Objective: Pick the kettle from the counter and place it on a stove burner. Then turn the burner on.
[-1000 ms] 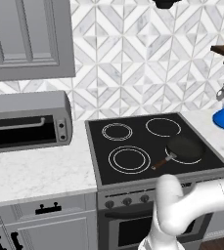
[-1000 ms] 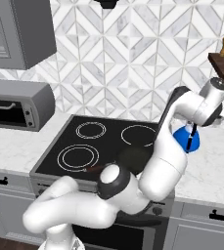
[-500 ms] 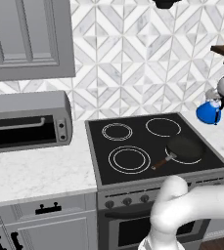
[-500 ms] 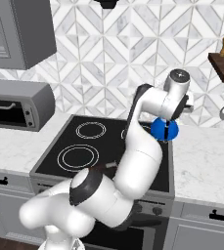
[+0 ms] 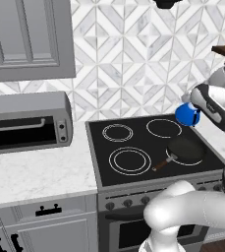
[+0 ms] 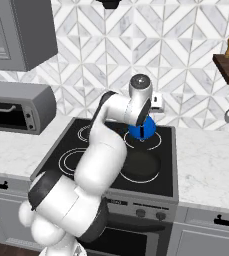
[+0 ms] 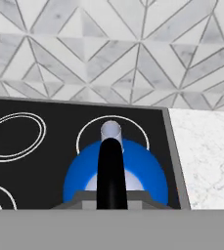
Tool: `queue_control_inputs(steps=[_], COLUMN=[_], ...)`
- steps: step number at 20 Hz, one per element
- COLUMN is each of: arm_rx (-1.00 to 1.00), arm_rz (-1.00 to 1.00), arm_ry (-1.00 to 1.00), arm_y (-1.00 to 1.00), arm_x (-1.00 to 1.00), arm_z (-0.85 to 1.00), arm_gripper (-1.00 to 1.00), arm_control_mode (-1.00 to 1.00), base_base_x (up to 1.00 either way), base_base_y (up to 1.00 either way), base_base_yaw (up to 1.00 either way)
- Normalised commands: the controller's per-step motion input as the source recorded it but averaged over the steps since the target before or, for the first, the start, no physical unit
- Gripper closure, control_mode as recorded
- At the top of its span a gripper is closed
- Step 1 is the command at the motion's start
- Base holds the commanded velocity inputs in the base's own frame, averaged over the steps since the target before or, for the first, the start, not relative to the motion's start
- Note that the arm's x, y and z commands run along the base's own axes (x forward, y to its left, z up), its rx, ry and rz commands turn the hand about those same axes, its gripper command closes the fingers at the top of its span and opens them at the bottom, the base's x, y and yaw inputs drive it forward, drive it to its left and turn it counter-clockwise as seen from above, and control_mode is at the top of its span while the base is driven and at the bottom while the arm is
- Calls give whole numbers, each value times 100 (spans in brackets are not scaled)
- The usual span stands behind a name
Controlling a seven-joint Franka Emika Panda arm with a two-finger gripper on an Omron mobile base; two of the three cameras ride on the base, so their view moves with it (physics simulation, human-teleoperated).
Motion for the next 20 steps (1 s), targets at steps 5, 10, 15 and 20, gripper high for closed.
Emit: queue_control_inputs(steps=[5,10,15,20], arm_rx=[0,0,0,-9], arm_rz=[7,10,11,11], arm_ry=[8,16,27,33], arm_y=[100,100,100,98], arm_x=[0,1,20,17], arm_z=[1,0,-4,-47], arm_gripper=[100,100,100,100], arm_control_mode=[-100,-100,-100,-100], base_base_x=[0,0,0,0], base_base_y=[0,0,0,0], base_base_yaw=[0,0,0,0])
